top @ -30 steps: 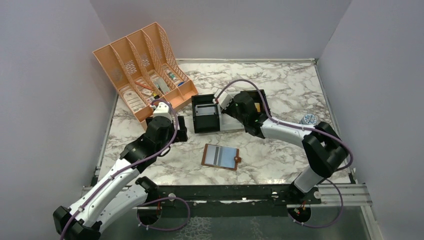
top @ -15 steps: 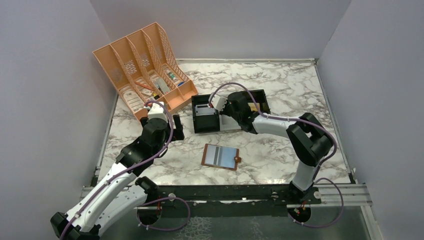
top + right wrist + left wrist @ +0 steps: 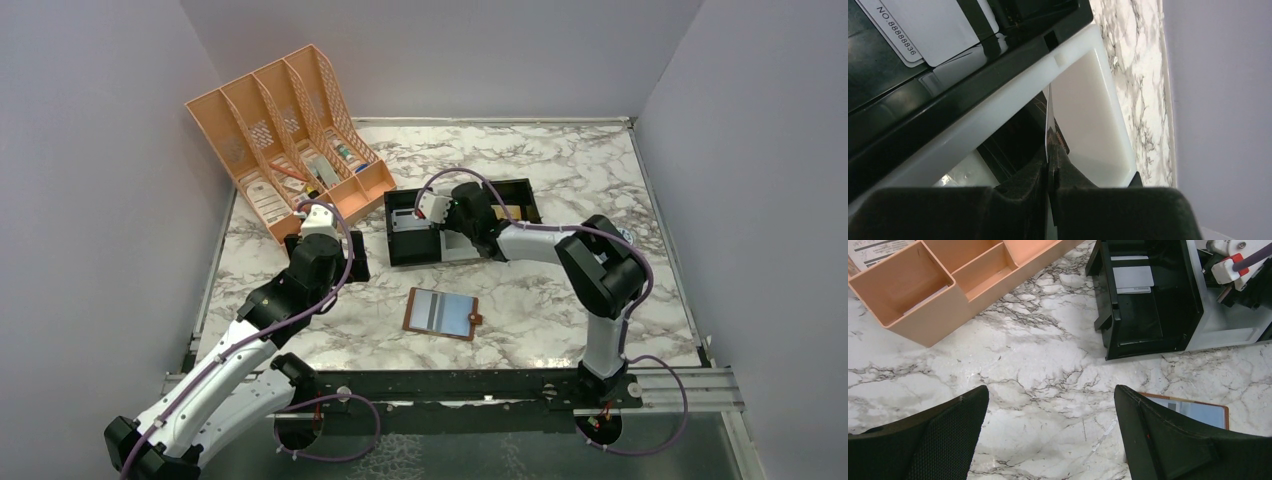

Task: Take the credit cards out of the card holder

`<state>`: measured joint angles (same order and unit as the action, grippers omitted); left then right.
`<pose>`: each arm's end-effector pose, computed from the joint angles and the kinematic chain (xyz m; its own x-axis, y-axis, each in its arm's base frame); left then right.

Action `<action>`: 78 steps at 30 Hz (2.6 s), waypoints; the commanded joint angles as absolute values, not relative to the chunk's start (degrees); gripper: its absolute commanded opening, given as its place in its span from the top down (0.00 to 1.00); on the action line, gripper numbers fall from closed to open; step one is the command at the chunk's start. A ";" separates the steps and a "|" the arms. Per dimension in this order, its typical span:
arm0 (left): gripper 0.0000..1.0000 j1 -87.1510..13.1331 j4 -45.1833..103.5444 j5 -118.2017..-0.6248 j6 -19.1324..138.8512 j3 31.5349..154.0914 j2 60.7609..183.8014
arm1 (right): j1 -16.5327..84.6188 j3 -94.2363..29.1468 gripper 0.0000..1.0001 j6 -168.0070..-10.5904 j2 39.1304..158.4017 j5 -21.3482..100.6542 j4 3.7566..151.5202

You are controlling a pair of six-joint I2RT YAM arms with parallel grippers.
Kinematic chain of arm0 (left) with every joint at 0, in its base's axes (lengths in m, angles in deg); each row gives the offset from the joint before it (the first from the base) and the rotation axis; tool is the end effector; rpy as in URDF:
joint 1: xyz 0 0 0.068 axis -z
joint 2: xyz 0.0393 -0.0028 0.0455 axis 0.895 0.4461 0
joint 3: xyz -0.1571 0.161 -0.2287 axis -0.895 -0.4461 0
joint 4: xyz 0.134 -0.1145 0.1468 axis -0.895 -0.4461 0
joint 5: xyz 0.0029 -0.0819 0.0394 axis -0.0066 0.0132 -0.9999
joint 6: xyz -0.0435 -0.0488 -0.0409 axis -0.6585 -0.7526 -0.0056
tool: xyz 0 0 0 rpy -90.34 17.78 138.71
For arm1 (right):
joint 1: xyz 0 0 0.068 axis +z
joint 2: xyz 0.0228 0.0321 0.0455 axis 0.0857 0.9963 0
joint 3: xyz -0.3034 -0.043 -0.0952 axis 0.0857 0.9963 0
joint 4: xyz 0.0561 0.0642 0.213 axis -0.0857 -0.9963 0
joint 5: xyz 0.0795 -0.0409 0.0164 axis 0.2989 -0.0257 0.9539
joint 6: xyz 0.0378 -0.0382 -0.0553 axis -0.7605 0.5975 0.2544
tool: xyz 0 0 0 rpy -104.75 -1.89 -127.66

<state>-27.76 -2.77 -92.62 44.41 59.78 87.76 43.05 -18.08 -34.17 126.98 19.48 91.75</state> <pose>0.1046 -0.0412 0.3021 -0.4871 -0.1571 -0.8591 0.0189 0.9816 -0.1902 0.3411 0.2495 0.2142 0.0482 -0.8891 -0.4553 -0.6411 0.3220 -0.6966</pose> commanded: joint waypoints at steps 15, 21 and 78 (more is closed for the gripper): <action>0.01 -27.65 -3.47 -91.85 45.95 61.08 88.57 | 42.45 -18.81 0.61 -33.54 126.48 24.94 88.80; 0.01 -27.65 -3.50 -91.83 46.04 61.10 88.64 | 42.36 -19.07 0.59 -35.48 126.46 24.84 89.18; 0.03 -27.74 5.57 -74.83 34.11 53.91 90.60 | 53.05 6.37 0.55 -127.68 101.34 45.63 83.48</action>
